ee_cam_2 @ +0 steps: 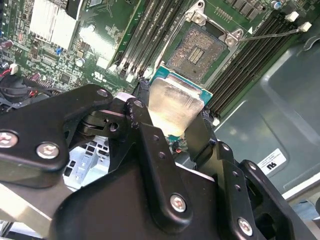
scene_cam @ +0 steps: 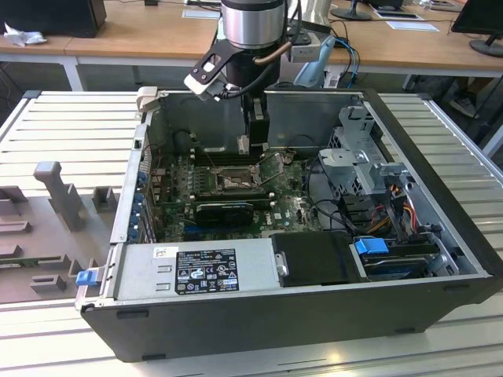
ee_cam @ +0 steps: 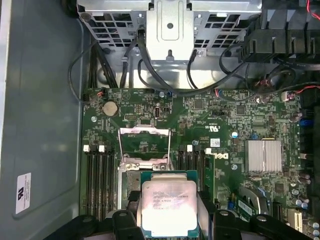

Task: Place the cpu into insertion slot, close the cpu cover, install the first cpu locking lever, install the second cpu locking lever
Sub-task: 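Place the cpu into insertion slot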

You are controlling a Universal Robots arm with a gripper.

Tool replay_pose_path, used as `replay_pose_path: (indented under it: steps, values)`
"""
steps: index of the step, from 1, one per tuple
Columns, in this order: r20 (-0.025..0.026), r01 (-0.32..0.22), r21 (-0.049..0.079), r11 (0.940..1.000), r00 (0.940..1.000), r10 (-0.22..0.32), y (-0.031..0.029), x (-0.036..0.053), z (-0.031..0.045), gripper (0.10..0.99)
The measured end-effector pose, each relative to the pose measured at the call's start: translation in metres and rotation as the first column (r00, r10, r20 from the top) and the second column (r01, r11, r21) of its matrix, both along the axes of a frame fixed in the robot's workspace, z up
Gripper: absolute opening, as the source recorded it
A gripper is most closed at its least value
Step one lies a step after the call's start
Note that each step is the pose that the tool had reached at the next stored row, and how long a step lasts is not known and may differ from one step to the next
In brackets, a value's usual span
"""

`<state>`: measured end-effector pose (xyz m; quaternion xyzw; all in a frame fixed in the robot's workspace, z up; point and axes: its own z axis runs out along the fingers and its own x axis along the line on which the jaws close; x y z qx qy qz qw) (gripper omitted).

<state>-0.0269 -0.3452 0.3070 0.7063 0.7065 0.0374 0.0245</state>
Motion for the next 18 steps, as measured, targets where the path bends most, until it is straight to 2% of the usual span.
replay_pose_path:
  steps: [9, 14, 18]
  values:
    - [-0.0001, 0.004, 0.0, 1.0, 1.0, -0.004, 0.0, -0.0001, -0.0153, 0.533]
    - [0.0, 0.043, 0.0, 0.9991, 0.9991, -0.043, 0.0, -0.0002, -0.0211, 0.533]
    - [0.0, 0.049, 0.0, 0.9988, 0.9988, -0.049, 0.0, -0.0003, -0.0286, 0.533]
